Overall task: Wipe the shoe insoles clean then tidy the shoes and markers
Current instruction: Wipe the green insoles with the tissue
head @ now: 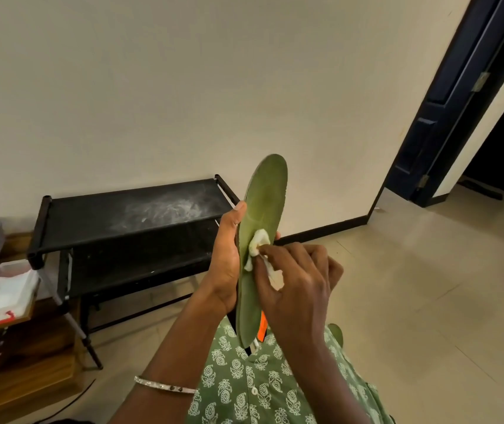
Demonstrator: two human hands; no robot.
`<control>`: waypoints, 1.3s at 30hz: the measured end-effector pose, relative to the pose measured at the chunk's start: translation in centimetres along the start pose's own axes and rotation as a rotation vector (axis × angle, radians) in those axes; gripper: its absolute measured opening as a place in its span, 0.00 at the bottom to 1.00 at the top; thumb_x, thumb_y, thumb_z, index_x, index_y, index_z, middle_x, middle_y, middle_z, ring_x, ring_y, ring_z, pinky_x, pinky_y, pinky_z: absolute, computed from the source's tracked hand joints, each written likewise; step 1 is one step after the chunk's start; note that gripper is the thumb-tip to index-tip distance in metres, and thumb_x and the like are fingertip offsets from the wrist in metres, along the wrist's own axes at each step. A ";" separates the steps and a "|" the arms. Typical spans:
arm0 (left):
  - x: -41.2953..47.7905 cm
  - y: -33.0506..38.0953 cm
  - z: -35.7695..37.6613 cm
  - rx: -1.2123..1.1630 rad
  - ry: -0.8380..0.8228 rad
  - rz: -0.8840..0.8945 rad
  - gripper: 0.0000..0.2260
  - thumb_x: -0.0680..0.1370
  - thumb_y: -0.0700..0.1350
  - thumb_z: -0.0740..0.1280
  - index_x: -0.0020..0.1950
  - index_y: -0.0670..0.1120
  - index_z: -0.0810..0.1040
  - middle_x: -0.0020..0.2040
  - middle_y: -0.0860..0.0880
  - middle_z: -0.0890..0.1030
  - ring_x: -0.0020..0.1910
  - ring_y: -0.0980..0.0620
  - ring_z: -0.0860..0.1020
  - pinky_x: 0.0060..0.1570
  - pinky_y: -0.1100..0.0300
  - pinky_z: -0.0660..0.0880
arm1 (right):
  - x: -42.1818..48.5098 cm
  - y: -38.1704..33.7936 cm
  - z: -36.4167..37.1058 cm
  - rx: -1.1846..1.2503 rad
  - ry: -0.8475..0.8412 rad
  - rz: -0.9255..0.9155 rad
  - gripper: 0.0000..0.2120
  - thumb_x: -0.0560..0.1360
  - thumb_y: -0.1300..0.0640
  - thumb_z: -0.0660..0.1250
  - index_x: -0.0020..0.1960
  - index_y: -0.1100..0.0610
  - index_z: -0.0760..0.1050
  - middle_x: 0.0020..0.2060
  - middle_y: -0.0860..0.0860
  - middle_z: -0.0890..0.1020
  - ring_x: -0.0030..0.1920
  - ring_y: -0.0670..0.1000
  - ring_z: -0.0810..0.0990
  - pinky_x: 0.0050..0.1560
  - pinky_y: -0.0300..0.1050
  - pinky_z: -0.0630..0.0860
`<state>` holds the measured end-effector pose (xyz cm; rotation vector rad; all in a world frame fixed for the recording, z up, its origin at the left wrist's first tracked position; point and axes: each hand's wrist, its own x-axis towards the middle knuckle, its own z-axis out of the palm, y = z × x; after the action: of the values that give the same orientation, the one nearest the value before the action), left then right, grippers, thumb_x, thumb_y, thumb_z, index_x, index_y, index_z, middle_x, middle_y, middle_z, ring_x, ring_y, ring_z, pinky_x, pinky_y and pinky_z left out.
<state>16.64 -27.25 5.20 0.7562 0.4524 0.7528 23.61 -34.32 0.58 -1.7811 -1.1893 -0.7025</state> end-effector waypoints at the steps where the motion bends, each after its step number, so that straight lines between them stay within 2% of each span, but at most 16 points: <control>1: -0.1 -0.1 0.1 0.004 -0.028 -0.016 0.30 0.71 0.63 0.62 0.59 0.39 0.80 0.48 0.39 0.79 0.45 0.46 0.78 0.49 0.54 0.78 | 0.7 0.3 -0.1 -0.010 0.021 0.020 0.09 0.75 0.48 0.69 0.50 0.50 0.83 0.43 0.44 0.83 0.48 0.49 0.73 0.51 0.48 0.62; 4: -0.2 -0.4 0.3 0.024 -0.094 -0.017 0.26 0.76 0.59 0.59 0.60 0.40 0.80 0.44 0.42 0.81 0.41 0.49 0.80 0.38 0.57 0.81 | 2.8 1.0 -0.1 -0.030 0.055 0.070 0.08 0.76 0.48 0.68 0.50 0.49 0.83 0.42 0.43 0.82 0.48 0.50 0.73 0.50 0.48 0.60; 6: -0.2 -0.4 0.2 0.024 -0.119 -0.006 0.26 0.77 0.59 0.58 0.61 0.40 0.80 0.44 0.43 0.82 0.40 0.49 0.81 0.35 0.58 0.81 | 3.2 1.1 -0.1 -0.028 0.043 0.072 0.07 0.76 0.49 0.69 0.50 0.49 0.83 0.42 0.43 0.82 0.49 0.50 0.74 0.51 0.48 0.60; 9: -0.1 -0.3 0.1 0.015 -0.109 -0.005 0.27 0.74 0.60 0.61 0.58 0.40 0.80 0.44 0.43 0.81 0.40 0.48 0.81 0.39 0.57 0.81 | 2.3 0.6 -0.2 -0.013 0.018 0.057 0.07 0.76 0.50 0.69 0.51 0.50 0.82 0.43 0.43 0.82 0.49 0.49 0.73 0.51 0.48 0.61; 11: 0.0 -0.3 0.0 0.020 -0.052 0.000 0.27 0.72 0.62 0.62 0.54 0.40 0.82 0.44 0.41 0.80 0.42 0.47 0.80 0.45 0.55 0.79 | 0.9 -0.1 -0.2 0.006 0.000 0.051 0.08 0.76 0.50 0.70 0.52 0.51 0.83 0.45 0.44 0.82 0.50 0.49 0.73 0.51 0.48 0.63; 13: 0.1 -0.2 0.0 0.026 0.013 0.013 0.31 0.70 0.63 0.63 0.58 0.39 0.82 0.49 0.38 0.80 0.44 0.46 0.79 0.48 0.54 0.77 | -0.6 -0.7 -0.1 0.017 -0.018 0.030 0.08 0.75 0.50 0.71 0.52 0.52 0.83 0.46 0.44 0.83 0.50 0.49 0.73 0.52 0.47 0.63; 16: 0.3 -0.1 -0.1 0.029 0.034 0.020 0.35 0.69 0.64 0.62 0.63 0.38 0.79 0.52 0.36 0.79 0.46 0.45 0.78 0.47 0.54 0.78 | -1.1 -0.7 0.0 0.015 -0.005 0.006 0.08 0.74 0.50 0.72 0.50 0.51 0.84 0.45 0.44 0.84 0.50 0.49 0.75 0.54 0.46 0.61; 20: 0.3 -0.4 0.0 0.030 -0.032 -0.002 0.29 0.72 0.63 0.62 0.57 0.40 0.82 0.48 0.39 0.80 0.45 0.46 0.80 0.48 0.53 0.79 | 0.7 0.0 -0.1 -0.020 0.049 0.046 0.07 0.75 0.48 0.70 0.50 0.49 0.84 0.42 0.43 0.83 0.49 0.50 0.74 0.53 0.47 0.61; 23: 0.2 -0.6 0.1 0.042 -0.092 -0.028 0.26 0.76 0.61 0.59 0.57 0.41 0.80 0.43 0.42 0.81 0.41 0.48 0.80 0.42 0.56 0.81 | 1.8 0.2 0.0 -0.016 0.087 0.092 0.07 0.76 0.49 0.70 0.50 0.50 0.84 0.42 0.44 0.82 0.49 0.50 0.74 0.52 0.45 0.59; 26: 0.1 -0.5 0.0 0.053 -0.090 -0.034 0.25 0.78 0.61 0.58 0.54 0.41 0.81 0.42 0.43 0.81 0.40 0.48 0.80 0.41 0.56 0.80 | 1.3 0.1 0.2 0.001 0.079 0.084 0.07 0.76 0.50 0.71 0.51 0.51 0.84 0.43 0.44 0.82 0.49 0.50 0.73 0.51 0.47 0.62; 29: 0.3 -0.2 -0.3 0.029 -0.015 -0.009 0.29 0.72 0.64 0.64 0.55 0.40 0.82 0.44 0.40 0.80 0.42 0.46 0.79 0.49 0.52 0.77 | -0.5 -0.5 0.4 0.027 0.057 0.032 0.08 0.74 0.51 0.72 0.52 0.52 0.84 0.45 0.46 0.83 0.49 0.50 0.74 0.51 0.47 0.64; 32: 0.4 0.0 -0.5 -0.014 0.031 -0.011 0.33 0.70 0.66 0.68 0.58 0.39 0.82 0.50 0.37 0.78 0.47 0.40 0.74 0.57 0.43 0.70 | -2.0 -0.8 0.5 0.033 0.035 -0.021 0.08 0.74 0.52 0.73 0.51 0.53 0.84 0.48 0.47 0.84 0.51 0.50 0.75 0.53 0.47 0.64; 35: 0.5 0.1 -0.5 -0.009 0.028 0.003 0.31 0.71 0.67 0.67 0.56 0.39 0.83 0.50 0.37 0.77 0.43 0.42 0.76 0.52 0.47 0.74 | -1.6 -0.5 0.4 0.003 0.032 -0.033 0.08 0.74 0.50 0.74 0.51 0.51 0.84 0.48 0.46 0.84 0.51 0.51 0.76 0.54 0.48 0.63; 39: 0.4 -0.2 -0.3 0.035 -0.037 -0.004 0.28 0.73 0.64 0.63 0.53 0.38 0.79 0.45 0.39 0.78 0.41 0.46 0.78 0.45 0.54 0.78 | 1.2 -0.1 0.2 -0.026 0.085 0.004 0.07 0.76 0.49 0.71 0.50 0.49 0.85 0.42 0.44 0.83 0.49 0.51 0.74 0.53 0.49 0.61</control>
<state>16.83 -26.91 4.82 0.8008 0.4347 0.7281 23.97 -33.55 1.50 -1.7563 -1.1245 -0.7869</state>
